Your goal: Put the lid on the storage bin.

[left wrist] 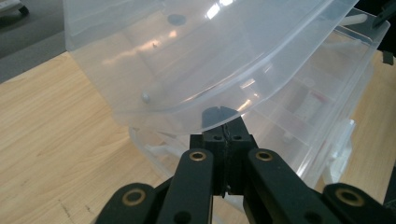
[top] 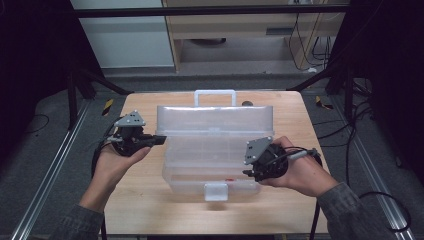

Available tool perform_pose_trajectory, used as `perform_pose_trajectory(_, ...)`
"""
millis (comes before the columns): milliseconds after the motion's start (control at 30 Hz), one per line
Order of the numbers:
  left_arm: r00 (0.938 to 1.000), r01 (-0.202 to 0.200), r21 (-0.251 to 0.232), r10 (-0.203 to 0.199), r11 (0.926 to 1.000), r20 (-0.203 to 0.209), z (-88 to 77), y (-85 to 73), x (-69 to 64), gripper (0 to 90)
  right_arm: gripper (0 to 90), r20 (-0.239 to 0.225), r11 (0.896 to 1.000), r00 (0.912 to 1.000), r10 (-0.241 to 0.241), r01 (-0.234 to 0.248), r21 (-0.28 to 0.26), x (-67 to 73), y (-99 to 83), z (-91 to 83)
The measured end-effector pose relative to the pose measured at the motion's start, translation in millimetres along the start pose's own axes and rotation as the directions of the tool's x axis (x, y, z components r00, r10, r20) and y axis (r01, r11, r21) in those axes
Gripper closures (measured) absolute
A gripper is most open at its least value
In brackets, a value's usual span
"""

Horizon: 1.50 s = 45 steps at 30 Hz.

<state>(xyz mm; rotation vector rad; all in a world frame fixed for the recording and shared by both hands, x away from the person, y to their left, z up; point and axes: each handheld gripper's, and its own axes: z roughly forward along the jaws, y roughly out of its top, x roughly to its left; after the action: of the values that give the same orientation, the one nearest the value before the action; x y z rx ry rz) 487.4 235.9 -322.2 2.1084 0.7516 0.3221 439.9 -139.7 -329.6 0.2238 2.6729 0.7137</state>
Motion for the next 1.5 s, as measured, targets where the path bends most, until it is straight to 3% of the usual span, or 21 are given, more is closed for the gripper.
perform_pose_trajectory(233,0.9999,-0.004,0.009,0.004,1.0000,0.009,1.2,-12.5,-6.9,90.0,35.7,0.045,0.999,0.9980,0.045,-0.045,0.002,13.3,-19.6,-13.8)
perform_pose_trajectory(500,0.9997,-0.008,0.015,0.007,0.9999,0.024,3.6,-27.2,-14.1,90.0,28.4,0.096,0.995,0.9910,0.094,-0.095,0.008,20.2,-46.7,-26.2)
perform_pose_trajectory(733,0.9990,-0.044,0.021,0.044,0.9988,0.005,6.0,-36.7,-22.9,90.0,28.5,0.119,0.991,0.9842,0.131,-0.133,0.010,19.0,-65.3,-31.7)
perform_pose_trajectory(1033,0.9995,-0.031,0.002,0.031,0.9995,0.012,5.0,-45.7,-26.8,90.0,28.5,0.137,0.984,0.9759,0.170,-0.175,0.024,16.5,-82.6,-31.5)
perform_pose_trajectory(1267,0.9998,-0.020,-0.002,0.020,0.9998,-0.005,2.9,-52.7,-24.5,90.0,28.4,0.142,0.978,0.9691,0.201,-0.208,0.032,14.0,-93.1,-29.2)
perform_pose_trajectory(1500,0.9996,-0.026,0.020,0.027,0.9994,-0.006,5.4,-58.6,-25.3,90.0,28.3,0.141,0.974,0.9660,0.217,-0.224,0.034,12.5,-99.0,-27.7)
